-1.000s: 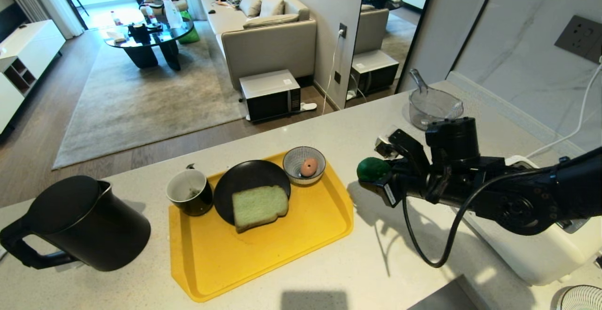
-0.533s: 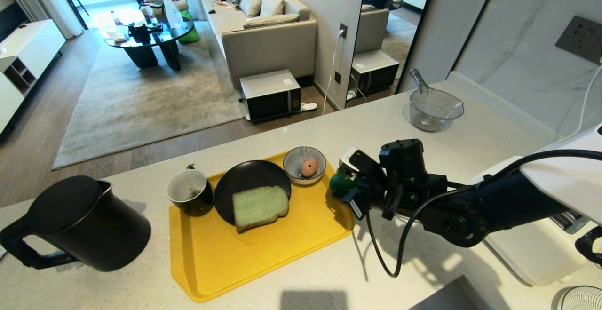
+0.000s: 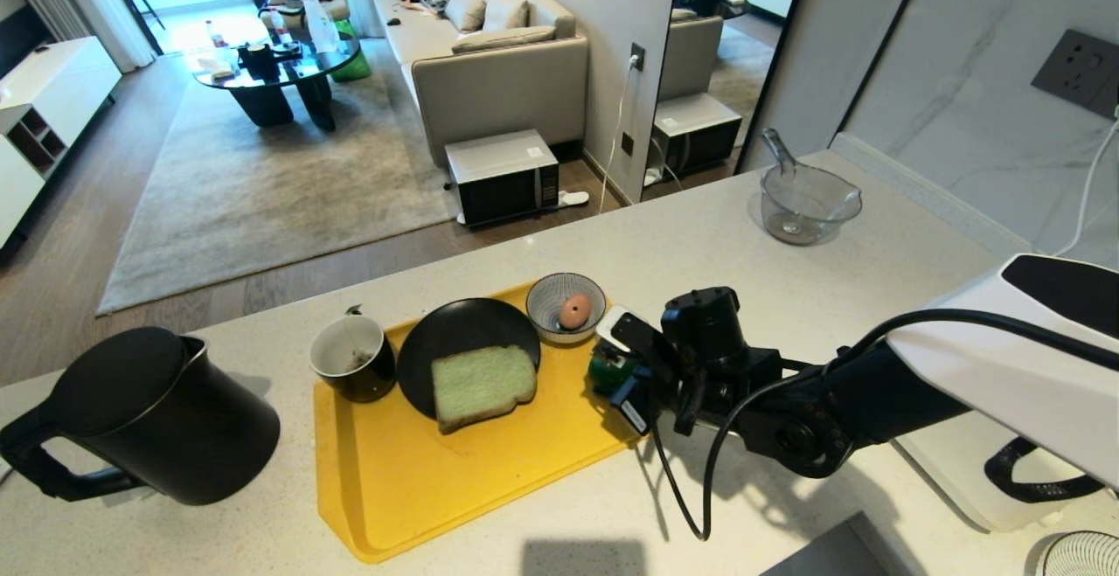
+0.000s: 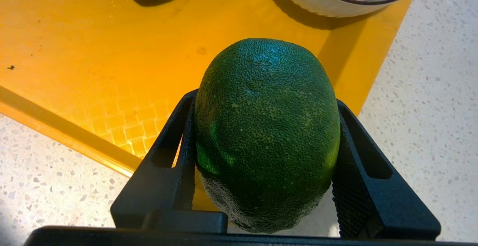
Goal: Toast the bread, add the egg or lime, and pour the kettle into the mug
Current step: Put the fruit on a plate
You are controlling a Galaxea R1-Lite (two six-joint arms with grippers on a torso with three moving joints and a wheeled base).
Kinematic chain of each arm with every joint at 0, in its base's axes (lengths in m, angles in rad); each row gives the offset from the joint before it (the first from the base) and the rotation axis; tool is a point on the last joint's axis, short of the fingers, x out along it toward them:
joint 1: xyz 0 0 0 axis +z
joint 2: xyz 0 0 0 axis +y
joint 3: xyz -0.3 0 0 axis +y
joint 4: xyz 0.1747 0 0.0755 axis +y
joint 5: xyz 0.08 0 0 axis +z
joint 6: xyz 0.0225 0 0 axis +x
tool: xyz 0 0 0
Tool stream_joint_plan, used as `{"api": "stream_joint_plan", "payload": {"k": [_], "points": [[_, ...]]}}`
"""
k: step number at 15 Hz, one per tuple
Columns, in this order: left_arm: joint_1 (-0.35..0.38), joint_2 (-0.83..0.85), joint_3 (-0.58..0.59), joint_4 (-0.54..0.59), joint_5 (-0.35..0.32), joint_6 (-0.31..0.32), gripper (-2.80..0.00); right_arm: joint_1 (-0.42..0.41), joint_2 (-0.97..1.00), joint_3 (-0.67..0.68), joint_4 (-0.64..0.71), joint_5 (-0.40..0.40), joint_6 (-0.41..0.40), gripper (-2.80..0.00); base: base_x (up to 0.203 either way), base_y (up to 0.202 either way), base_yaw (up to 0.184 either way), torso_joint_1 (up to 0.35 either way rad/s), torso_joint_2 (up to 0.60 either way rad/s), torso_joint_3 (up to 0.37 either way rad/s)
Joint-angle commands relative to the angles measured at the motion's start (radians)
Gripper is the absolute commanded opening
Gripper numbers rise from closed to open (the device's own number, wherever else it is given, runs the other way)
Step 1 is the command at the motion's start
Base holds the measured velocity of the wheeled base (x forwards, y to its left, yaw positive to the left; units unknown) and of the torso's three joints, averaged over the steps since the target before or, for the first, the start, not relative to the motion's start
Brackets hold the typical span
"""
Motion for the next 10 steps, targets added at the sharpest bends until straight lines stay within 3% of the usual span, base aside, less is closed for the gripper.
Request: {"api": "stream_joint_plan", "payload": {"k": [1, 7, 8, 10], "points": [[0.000, -0.002, 0.015, -0.001, 0.000, 0.000, -2.80, 0.005, 0.036, -0.020, -0.004, -0.003, -0.003, -2.80, 0.000, 0.000, 0.000, 0.000, 0.00, 0.000], [0.000, -0.002, 0.015, -0.001, 0.000, 0.000, -2.80, 0.019, 0.094, -0.068, 0.006, -0.036, -0.003, -2.80, 0.000, 0.000, 0.000, 0.000, 0.00, 0.000], [0.000, -0.002, 0.015, -0.001, 0.000, 0.000, -2.80, 0.019, 0.097, -0.073, 0.010, -0.052, -0.005, 0.00, 0.000, 0.000, 0.000, 0.000, 0.00, 0.000], [0.001, -0.002, 0.015, -0.001, 0.000, 0.000, -2.80, 0.019, 0.107, -0.084, 0.012, -0.069, -0.028, 0.00, 0.000, 0.000, 0.000, 0.000, 0.00, 0.000]]}}
